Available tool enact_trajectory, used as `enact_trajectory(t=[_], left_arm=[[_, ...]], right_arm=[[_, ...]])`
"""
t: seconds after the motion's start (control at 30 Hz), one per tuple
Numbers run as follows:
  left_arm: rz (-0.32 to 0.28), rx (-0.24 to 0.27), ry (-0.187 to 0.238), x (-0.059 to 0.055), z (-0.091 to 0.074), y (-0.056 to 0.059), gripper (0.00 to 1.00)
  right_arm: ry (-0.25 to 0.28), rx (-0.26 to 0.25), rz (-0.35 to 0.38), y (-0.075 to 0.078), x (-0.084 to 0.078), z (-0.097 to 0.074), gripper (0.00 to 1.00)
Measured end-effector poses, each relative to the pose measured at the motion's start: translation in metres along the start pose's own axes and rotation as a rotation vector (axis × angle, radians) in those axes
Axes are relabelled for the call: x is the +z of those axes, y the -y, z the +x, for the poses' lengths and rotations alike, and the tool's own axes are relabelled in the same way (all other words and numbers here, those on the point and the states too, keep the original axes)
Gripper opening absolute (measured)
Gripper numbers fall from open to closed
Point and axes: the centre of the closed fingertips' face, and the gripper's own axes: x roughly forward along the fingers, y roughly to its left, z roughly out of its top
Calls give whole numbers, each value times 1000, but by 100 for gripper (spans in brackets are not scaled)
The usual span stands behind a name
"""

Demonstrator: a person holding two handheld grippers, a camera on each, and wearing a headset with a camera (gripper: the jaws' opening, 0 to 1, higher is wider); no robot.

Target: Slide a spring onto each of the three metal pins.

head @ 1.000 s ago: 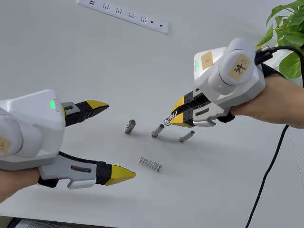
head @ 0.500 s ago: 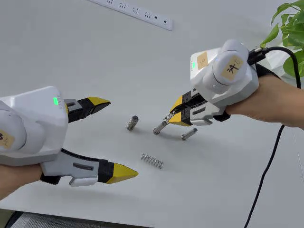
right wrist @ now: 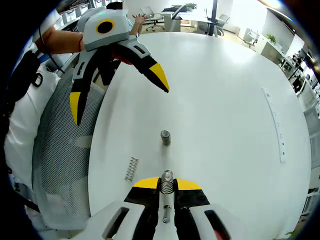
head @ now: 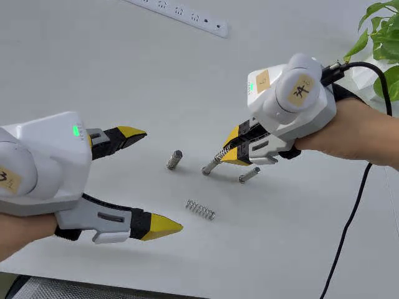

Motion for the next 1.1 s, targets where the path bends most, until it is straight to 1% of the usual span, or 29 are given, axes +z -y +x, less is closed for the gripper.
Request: enact_trajectory(t=[0.43,0.77,1.1], left_arm=[[-5,-8,-3,-2,1,2,90],[-8,-15,-3,-3,2,5,89],[-11,-20,-1,-3,3,4,88]], right_arm=[[-4,5,-1,0,-2,4,7],[-14,7,-9,-4,0,6,7],[-20,11,-14,1,-3,13,7]])
